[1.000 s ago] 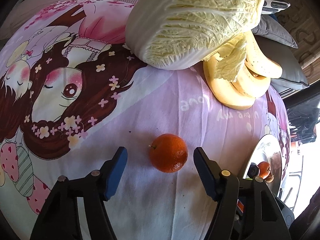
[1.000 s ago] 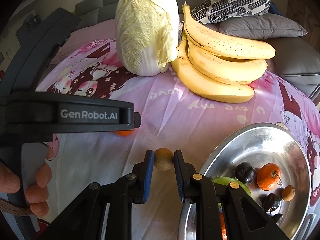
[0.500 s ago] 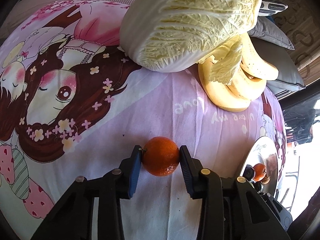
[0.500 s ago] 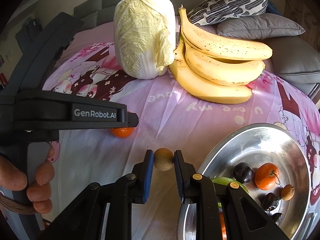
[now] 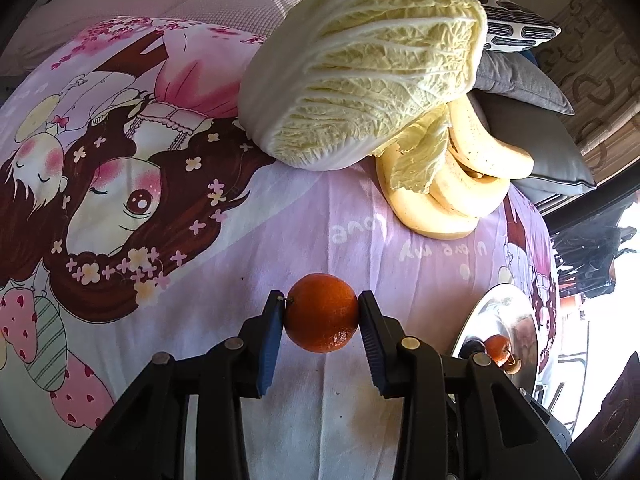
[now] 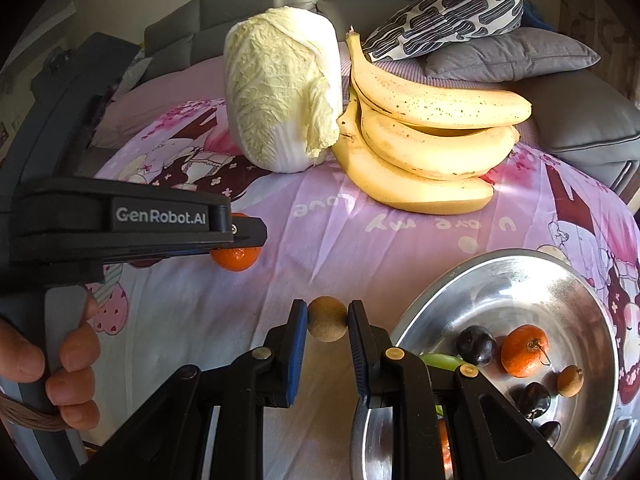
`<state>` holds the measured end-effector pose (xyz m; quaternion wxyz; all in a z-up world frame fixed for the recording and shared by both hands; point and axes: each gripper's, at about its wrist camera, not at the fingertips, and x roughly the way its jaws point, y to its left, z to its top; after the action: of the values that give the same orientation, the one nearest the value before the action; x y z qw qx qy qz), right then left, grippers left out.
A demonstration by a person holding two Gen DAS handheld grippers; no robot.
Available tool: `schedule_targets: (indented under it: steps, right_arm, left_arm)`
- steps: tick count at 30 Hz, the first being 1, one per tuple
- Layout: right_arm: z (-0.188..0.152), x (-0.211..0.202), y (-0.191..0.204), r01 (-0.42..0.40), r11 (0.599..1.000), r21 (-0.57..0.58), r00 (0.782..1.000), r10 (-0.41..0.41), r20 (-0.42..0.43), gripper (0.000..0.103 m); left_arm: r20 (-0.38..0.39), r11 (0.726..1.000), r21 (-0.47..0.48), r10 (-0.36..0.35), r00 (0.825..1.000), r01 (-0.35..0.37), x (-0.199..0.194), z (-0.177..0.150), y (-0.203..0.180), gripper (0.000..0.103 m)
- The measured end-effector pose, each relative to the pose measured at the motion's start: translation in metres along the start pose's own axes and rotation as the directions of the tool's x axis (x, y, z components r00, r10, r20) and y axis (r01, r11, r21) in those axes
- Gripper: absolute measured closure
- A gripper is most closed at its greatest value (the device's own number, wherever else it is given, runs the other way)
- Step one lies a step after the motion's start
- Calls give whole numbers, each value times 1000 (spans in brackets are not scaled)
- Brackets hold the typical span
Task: Organize fruits
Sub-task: 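Carry the tangerine over the bowl with the left tool while the right tool carries the brown fruit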
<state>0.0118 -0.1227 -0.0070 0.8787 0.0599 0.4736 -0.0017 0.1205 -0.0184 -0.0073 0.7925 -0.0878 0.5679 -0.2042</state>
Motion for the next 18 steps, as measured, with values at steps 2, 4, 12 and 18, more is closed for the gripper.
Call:
schedule_targets:
  steps: [2,4,12,18]
  right_arm:
    - [0,-5,-5,-11,1000,23,1000,11,2,80]
    - [1,-10,-11,-4,999,38,1000,4,10,80]
    - [2,-26,-50,36,987,159,999,-39,12,80]
    - [-1,-40,-86,83,960,266,995,-93,22,80]
  left_arm:
    - [8,1000,9,-8,1000,8,-5,-2,-3,64]
    - [12,1000,14,-19,1000,19,-13,-3,-5,64]
    - [31,995,63,-76,997,74,-23,-11,-26,64]
    - [19,984,144,-106,994,102,-25,-21,-52,64]
